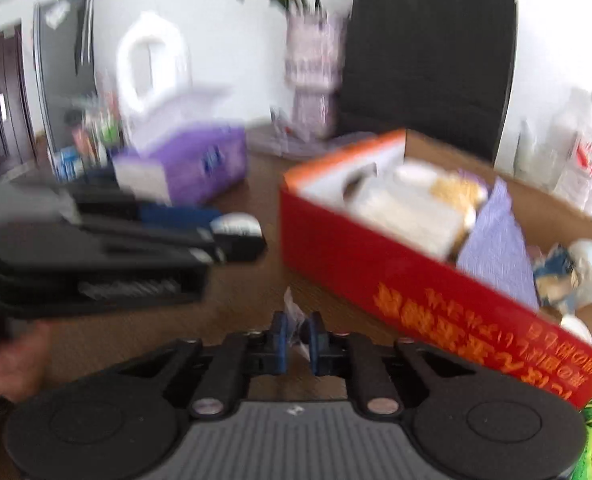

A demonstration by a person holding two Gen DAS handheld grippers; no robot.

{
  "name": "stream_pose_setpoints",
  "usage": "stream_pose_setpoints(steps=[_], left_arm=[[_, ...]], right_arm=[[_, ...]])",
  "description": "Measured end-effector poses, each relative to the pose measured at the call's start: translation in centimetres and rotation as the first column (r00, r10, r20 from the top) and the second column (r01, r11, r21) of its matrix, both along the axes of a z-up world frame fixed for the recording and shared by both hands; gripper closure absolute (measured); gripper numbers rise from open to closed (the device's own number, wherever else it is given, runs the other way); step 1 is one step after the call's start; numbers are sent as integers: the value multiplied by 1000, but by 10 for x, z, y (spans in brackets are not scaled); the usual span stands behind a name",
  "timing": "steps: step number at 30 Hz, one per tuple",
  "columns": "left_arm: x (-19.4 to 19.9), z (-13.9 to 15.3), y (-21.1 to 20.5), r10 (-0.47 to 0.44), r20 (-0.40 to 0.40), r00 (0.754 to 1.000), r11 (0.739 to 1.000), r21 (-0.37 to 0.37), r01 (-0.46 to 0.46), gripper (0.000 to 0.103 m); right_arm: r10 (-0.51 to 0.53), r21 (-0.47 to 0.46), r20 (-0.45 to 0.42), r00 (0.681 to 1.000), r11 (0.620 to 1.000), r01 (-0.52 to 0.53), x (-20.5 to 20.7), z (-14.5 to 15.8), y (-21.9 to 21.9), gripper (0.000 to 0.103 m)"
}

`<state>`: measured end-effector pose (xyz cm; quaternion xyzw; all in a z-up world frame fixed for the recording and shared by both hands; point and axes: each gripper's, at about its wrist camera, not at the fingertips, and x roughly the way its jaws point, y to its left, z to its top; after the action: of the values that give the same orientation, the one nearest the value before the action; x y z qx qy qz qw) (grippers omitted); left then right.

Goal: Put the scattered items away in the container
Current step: 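Grasp the round white tin with the left tool while the right tool grasps a clear wrapper, then carry the tin and wrapper over the box and release both inside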

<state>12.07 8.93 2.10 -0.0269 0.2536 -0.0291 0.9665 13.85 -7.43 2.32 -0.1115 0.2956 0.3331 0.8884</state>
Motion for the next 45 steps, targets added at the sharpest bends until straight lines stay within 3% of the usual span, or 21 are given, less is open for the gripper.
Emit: stream_pose_setpoints(steps=[3, 6, 10, 13, 20, 23, 26, 37, 40, 45], left_arm=[[-8, 6, -8, -30, 55, 998, 1000, 2, 30, 63], [-13, 10, -23, -29, 43, 999, 999, 46, 27, 63], [-43, 24, -48, -53, 97, 994, 997, 54, 48, 63], [-72, 29, -75, -51, 133, 990, 992, 122, 35, 63], [-143, 21, -120, 15, 194, 981, 989, 140, -42, 63], [-171, 16, -137, 46, 218, 975, 980, 180, -86, 62], [-187, 14, -146, 28, 235, 972, 977, 199, -76, 62], [-180, 16, -127, 19, 182, 983, 986, 161, -49, 62], [-164, 29, -125, 16, 229, 973, 986, 160, -54, 62], [-113, 70, -129, -19, 367, 930, 984, 173, -48, 62]], right_arm=[[-91, 52, 59, 994, 995, 88, -19, 16, -17, 93], [-192, 126, 80, 978, 975, 181, -42, 25, -51, 93], [-313, 132, 117, 942, 945, 298, -74, 33, -91, 93], [-376, 145, 136, 916, 923, 357, -99, 30, -111, 93], [-402, 265, 188, 896, 899, 348, -162, 20, -148, 93], [-384, 270, 240, 892, 909, 319, -189, 18, -149, 93], [-388, 234, 226, 893, 912, 337, -202, 12, -146, 93], [-419, 254, 234, 878, 897, 361, -205, 18, -143, 93], [-438, 275, 275, 856, 889, 366, -195, 28, -146, 93], [-462, 309, 354, 813, 878, 365, -148, 65, -152, 93]])
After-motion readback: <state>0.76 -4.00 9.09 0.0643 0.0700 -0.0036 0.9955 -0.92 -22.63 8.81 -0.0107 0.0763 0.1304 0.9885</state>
